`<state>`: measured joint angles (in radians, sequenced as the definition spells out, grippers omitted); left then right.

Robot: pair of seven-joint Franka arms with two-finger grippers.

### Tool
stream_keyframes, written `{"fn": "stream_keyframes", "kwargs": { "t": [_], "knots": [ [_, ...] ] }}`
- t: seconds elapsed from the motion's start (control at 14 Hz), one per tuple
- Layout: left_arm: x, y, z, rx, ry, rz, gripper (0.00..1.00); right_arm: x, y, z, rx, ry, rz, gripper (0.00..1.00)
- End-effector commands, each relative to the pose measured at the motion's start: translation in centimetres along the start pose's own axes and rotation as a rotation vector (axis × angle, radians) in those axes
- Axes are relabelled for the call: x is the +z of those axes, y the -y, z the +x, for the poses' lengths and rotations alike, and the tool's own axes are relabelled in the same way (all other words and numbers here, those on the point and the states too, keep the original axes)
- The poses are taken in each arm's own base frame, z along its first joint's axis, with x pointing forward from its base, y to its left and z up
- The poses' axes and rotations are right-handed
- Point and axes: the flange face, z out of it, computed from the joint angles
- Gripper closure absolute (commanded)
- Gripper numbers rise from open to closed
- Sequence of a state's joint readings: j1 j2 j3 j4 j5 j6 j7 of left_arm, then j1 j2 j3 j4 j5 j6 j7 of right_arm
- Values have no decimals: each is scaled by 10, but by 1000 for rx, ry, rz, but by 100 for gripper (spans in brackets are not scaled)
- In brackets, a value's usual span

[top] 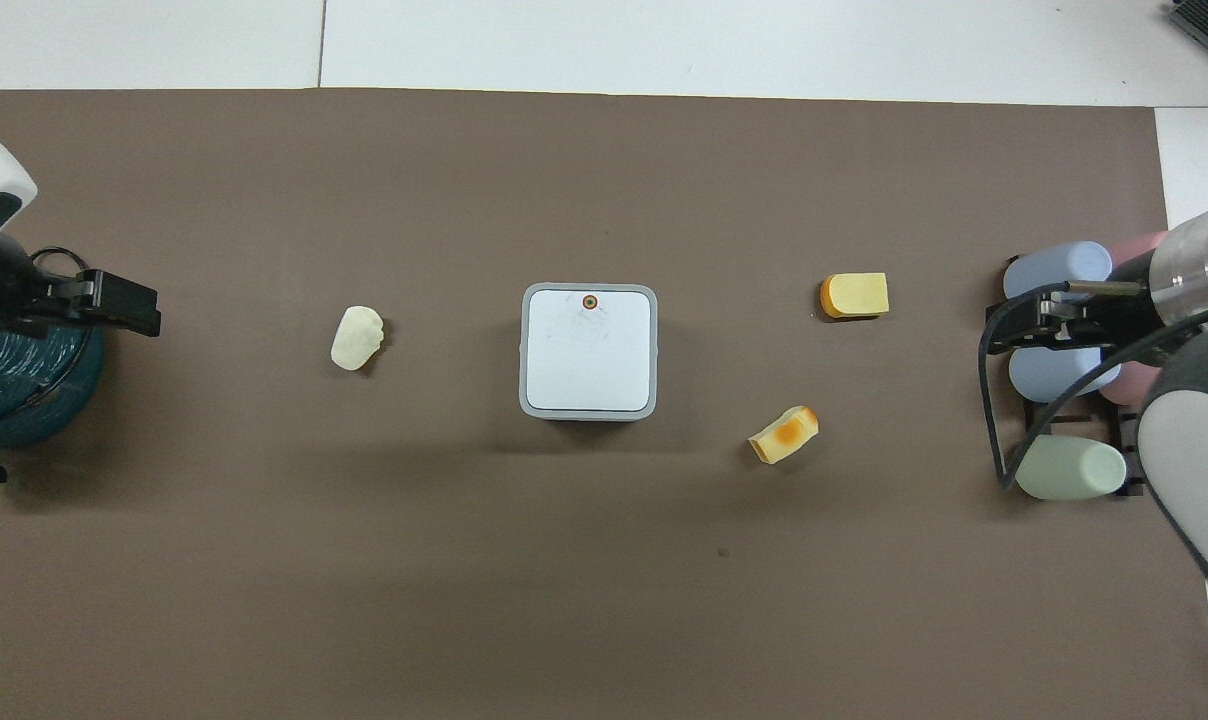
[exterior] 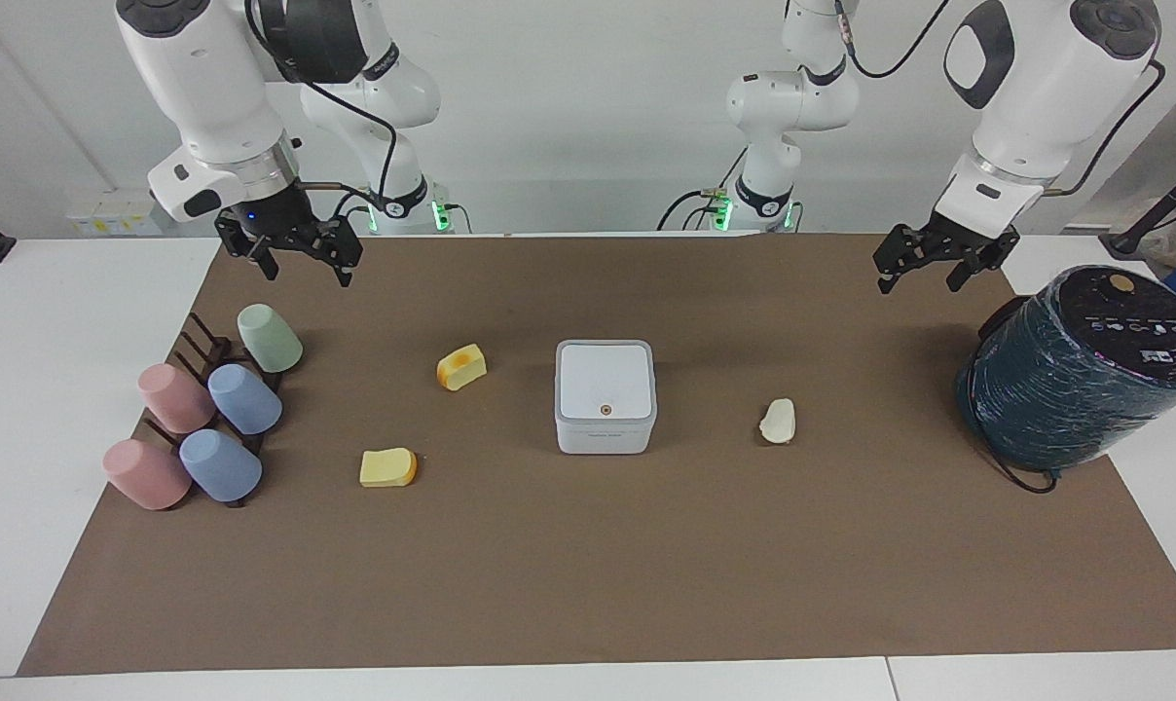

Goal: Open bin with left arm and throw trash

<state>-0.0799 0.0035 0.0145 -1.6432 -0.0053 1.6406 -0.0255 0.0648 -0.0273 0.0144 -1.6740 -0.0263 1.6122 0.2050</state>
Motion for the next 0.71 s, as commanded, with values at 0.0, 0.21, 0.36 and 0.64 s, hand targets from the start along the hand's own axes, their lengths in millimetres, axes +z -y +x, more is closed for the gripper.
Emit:
{"fn": "stream_keyframes", "kwargs": {
  "t": [0.0,0.21,0.36,0.64],
  "knots": [
    [2,1,-3,5,-14,-8,0,-6,-4,-1,-4,-16,10,0],
    [2,-2,-5,2,-5,-7,0,-7,-6,-8,-2,39,-4,0],
    [3,-3,-6,1,0,-9,0,-6,-5,-7,-5,33,-5,0],
    [-1,-8,5,12,-88,-11,0,-5,-24,-4,22,33,0,0]
  ]
}}
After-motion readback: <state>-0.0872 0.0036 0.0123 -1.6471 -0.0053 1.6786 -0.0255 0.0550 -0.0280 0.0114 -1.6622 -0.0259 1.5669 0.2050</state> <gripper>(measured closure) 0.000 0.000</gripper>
